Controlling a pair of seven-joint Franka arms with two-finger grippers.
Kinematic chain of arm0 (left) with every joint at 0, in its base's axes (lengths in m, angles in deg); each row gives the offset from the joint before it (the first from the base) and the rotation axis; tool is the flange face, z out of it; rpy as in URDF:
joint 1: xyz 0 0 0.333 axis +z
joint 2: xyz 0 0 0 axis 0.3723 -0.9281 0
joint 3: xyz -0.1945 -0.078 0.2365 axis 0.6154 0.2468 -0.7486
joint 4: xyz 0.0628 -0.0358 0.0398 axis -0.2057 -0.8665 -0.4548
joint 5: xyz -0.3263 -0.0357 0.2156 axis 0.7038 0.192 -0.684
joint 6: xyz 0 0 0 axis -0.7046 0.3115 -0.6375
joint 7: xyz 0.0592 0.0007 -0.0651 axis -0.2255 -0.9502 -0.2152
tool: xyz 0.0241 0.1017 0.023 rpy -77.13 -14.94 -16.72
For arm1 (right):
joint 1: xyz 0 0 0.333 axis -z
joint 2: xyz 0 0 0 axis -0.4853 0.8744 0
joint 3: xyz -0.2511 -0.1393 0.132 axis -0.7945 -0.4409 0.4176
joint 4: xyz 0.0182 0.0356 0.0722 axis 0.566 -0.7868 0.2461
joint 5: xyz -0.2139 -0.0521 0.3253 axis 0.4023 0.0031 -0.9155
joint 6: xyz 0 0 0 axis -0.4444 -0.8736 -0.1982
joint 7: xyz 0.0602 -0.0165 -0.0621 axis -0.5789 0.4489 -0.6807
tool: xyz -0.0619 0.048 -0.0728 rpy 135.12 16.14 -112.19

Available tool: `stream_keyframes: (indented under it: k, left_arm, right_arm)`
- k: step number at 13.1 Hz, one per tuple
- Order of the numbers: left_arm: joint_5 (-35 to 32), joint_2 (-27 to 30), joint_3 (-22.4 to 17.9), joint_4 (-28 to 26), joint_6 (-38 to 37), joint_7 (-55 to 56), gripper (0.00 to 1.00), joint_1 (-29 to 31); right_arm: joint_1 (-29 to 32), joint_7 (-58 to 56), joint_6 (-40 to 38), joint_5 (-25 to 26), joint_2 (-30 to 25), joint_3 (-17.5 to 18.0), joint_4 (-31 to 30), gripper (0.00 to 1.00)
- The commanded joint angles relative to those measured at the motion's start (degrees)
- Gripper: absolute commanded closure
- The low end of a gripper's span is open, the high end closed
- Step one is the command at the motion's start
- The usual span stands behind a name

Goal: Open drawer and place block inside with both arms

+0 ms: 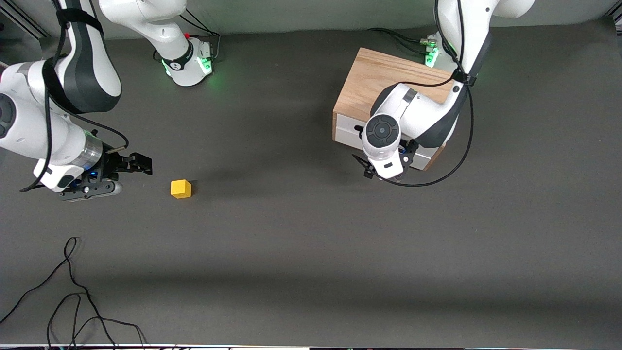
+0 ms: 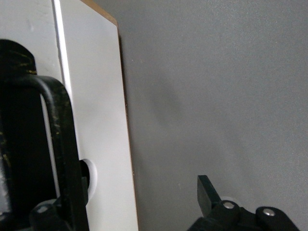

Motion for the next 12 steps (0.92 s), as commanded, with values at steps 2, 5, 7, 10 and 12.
stream_keyframes:
  k: [2, 5, 7, 10, 12]
  left_arm:
    - [-0.7, -0.66, -0.54, 1.14, 0.39, 0.93, 0.0, -0.25]
    - [-0.7, -0.58, -0.63, 2.55, -0.92, 0.85, 0.0, -0.07]
    - [-0.7, -0.31, -0.63, 3.51, -2.67, 0.58, 0.0, 0.1]
    - [-0.7, -0.66, -0.63, 5.36, -4.53, 0.41, 0.0, 1.15]
    - [-0.7, -0.66, -0.63, 5.98, -4.53, 0.41, 0.0, 1.16]
  right_arm:
    - [-0.54, 0.88, 0.92, 1.08, -2.17, -0.2, -1.9, 0.0]
    - [-0.63, 0.88, 0.83, 1.08, -2.35, 0.14, -1.64, 0.0]
    - [-0.81, 0.88, 0.83, 1.17, -2.26, 0.32, -1.81, 0.0]
    - [-1.42, 0.88, 0.74, 1.17, -2.26, 0.24, -2.16, 0.0]
    - [-1.95, 1.23, 1.52, 1.17, -2.52, 0.24, -4.0, 0.0]
